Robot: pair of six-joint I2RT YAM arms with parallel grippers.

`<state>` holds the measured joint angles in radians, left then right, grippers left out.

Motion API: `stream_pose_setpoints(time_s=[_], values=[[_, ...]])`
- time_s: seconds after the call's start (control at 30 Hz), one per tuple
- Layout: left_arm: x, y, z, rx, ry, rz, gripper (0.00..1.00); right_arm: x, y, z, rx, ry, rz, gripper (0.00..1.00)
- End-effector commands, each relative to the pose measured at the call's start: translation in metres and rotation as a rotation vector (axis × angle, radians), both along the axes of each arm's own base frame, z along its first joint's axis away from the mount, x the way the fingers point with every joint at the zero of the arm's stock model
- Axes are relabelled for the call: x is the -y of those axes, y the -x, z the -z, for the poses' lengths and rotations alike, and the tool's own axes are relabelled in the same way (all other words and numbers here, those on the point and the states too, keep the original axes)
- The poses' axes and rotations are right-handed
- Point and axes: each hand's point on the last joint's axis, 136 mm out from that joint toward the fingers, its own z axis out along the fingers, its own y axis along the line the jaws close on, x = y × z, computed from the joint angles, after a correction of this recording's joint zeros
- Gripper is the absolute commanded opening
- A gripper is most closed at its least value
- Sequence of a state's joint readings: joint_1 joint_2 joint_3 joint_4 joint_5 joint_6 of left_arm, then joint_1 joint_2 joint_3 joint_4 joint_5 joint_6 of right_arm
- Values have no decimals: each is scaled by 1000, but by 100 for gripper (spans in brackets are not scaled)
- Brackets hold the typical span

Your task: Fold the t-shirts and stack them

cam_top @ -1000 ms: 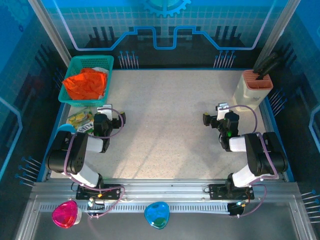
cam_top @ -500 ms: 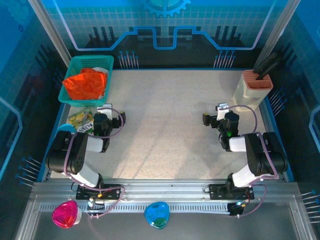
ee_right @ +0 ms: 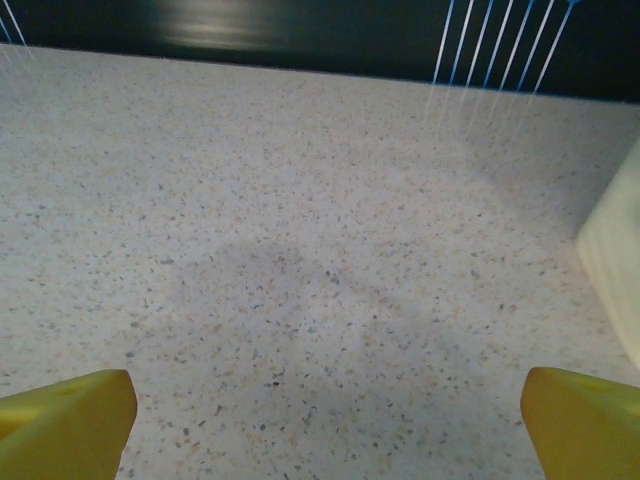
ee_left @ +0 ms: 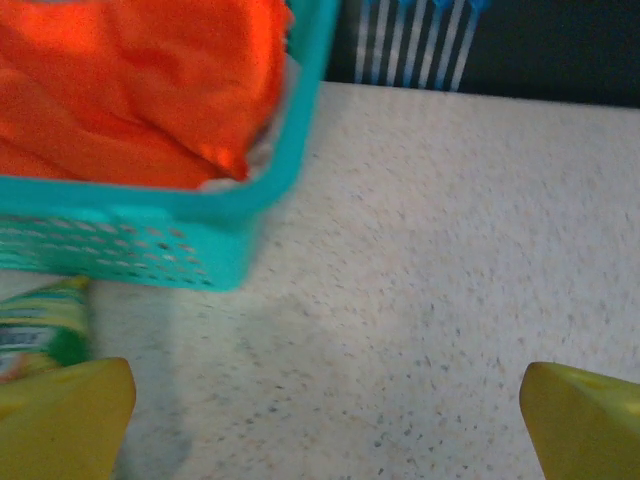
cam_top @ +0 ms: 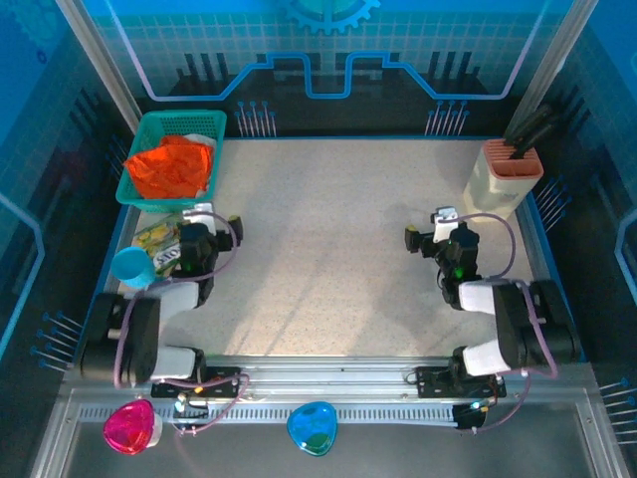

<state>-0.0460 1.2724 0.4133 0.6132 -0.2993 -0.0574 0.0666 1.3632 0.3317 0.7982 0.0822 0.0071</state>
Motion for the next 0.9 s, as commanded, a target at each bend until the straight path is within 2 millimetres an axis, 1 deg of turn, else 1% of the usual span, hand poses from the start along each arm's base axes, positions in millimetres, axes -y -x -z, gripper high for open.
stream_pose_setpoints(time_s=[0.0, 0.07, 0.1, 0.2, 0.27, 0.33, 0.4, 0.47, 0.5, 0.57, 0.63, 0.67, 0.73, 0.77, 0.87], values=[[-31, 17, -59, -21, 81, -231, 99, 6, 2, -52, 33, 2, 67, 100], [-39, 23, -82, -73, 96, -296, 99, 13, 7, -70, -28, -36, 125, 100], [-42, 25, -86, -105, 96, -319, 99, 14, 10, -76, -66, -54, 141, 100], [-50, 15, -110, -146, 112, -355, 99, 8, 12, -91, -153, -82, 120, 100], [-60, -2, -119, -174, 151, -365, 99, 1, 12, -98, -224, -95, 89, 100], [-67, -24, -120, -216, 194, -333, 95, -5, 13, -100, -289, -107, 67, 100], [-77, -47, -114, -267, 238, -321, 91, -12, 12, -102, -332, -123, 37, 100], [-89, -71, -100, -327, 297, -322, 88, -20, 12, -101, -368, -139, 1, 100], [-93, -82, -93, -353, 329, -316, 85, -23, 12, -100, -377, -142, -10, 100], [-100, -108, -74, -411, 408, -301, 76, -28, 12, -99, -386, -145, -30, 100], [-103, -131, -58, -452, 452, -283, 70, -31, 13, -99, -386, -143, -40, 100], [-106, -141, -49, -473, 457, -288, 70, -31, 13, -98, -391, -141, -42, 100], [-112, -157, -34, -504, 455, -304, 73, -32, 14, -97, -400, -133, -43, 100], [-115, -164, -26, -518, 451, -316, 79, -32, 15, -96, -407, -127, -43, 100], [-122, -178, 0, -566, 463, -349, 81, -31, 19, -95, -428, -105, -43, 100]])
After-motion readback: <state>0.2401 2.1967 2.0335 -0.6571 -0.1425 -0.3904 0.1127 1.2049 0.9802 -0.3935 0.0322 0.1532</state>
